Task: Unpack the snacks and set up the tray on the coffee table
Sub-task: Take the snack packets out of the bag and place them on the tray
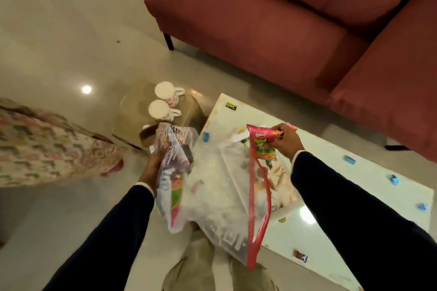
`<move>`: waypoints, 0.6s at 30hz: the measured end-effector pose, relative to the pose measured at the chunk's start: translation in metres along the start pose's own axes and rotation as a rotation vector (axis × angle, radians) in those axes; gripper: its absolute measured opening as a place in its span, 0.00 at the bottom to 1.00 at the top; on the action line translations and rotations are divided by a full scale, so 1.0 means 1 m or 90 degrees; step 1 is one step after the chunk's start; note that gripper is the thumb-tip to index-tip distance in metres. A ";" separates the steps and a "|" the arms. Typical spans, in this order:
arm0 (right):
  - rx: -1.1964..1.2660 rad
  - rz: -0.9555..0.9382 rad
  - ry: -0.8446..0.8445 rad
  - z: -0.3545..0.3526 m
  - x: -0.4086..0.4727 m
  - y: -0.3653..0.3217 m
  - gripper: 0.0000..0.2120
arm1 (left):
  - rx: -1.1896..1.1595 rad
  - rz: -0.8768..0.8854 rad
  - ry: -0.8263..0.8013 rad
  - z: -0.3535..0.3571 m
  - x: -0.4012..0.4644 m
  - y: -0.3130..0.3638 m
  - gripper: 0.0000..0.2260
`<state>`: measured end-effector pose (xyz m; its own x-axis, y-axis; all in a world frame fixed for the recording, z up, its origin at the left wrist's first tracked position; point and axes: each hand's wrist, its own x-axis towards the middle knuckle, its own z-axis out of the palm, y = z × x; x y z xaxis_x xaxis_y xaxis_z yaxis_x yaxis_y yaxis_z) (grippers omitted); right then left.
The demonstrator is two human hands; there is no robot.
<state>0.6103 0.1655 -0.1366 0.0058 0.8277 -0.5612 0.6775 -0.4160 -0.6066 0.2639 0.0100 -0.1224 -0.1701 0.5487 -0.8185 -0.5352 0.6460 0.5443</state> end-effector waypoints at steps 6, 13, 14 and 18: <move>-0.071 -0.032 -0.047 0.075 0.066 0.035 0.23 | -0.088 0.052 -0.014 -0.032 0.070 -0.066 0.31; -0.089 -0.049 -0.123 0.122 0.118 0.042 0.27 | -0.023 0.058 -0.062 -0.041 0.116 -0.081 0.37; -0.073 -0.052 -0.107 0.126 0.123 0.043 0.28 | -0.014 0.044 -0.067 -0.041 0.120 -0.084 0.39; 0.037 -0.038 -0.033 0.145 0.122 0.050 0.36 | 0.003 -0.002 -0.120 -0.038 0.125 -0.098 0.25</move>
<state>0.5378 0.1913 -0.3168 -0.0731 0.8317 -0.5504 0.6316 -0.3885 -0.6710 0.2638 -0.0046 -0.2850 -0.0102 0.6354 -0.7721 -0.5316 0.6505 0.5424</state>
